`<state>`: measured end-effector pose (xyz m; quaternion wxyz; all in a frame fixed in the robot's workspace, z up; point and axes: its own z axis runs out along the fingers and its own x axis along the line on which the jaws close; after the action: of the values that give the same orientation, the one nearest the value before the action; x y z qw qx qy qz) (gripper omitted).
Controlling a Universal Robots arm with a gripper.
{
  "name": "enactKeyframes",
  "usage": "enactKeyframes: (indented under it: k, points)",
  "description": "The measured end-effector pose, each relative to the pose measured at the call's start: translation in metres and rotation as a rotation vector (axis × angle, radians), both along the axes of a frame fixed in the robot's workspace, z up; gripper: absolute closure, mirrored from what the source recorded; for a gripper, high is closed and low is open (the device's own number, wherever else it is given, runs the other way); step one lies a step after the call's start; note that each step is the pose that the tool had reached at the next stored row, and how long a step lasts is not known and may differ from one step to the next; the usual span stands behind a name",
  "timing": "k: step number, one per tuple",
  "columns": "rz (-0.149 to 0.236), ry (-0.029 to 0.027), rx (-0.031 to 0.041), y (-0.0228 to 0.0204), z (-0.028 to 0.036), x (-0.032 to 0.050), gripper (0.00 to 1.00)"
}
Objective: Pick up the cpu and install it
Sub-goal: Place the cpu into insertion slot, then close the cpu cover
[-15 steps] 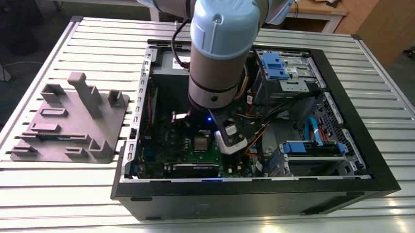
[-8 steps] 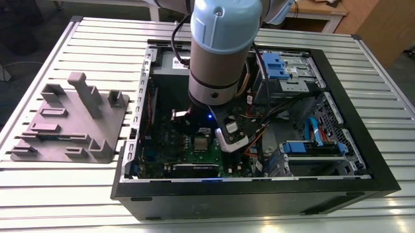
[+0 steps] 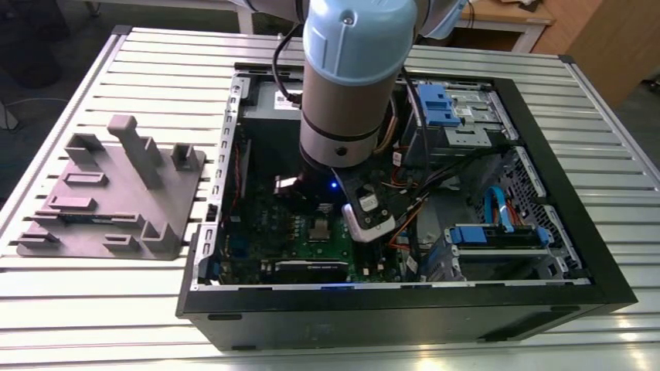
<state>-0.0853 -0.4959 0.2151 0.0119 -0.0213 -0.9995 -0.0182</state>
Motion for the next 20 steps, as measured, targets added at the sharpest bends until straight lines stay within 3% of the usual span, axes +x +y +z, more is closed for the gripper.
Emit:
enactKeyframes:
  k: [6,11,12,17,18,19,20]
  points:
    - [0.0,0.0,0.0,0.0,0.0003,0.0,0.89]
    - [0.0,0.0,-0.0001,0.0,0.0006,0.0,0.9]
    - [0.001,0.0,-0.0007,0.0,0.0048,0.0,0.9]
    - [0.003,0.0,-0.0011,0.0,0.0048,0.0,0.9]
    - [0.004,-0.0023,-0.0013,0.0,0.0047,0.0,0.9]
    - [0.004,-0.0174,-0.0014,0.0,0.0047,-0.0003,0.9]
    - [0.004,-0.0175,-0.0014,0.0,0.0047,-0.0003,0.9]
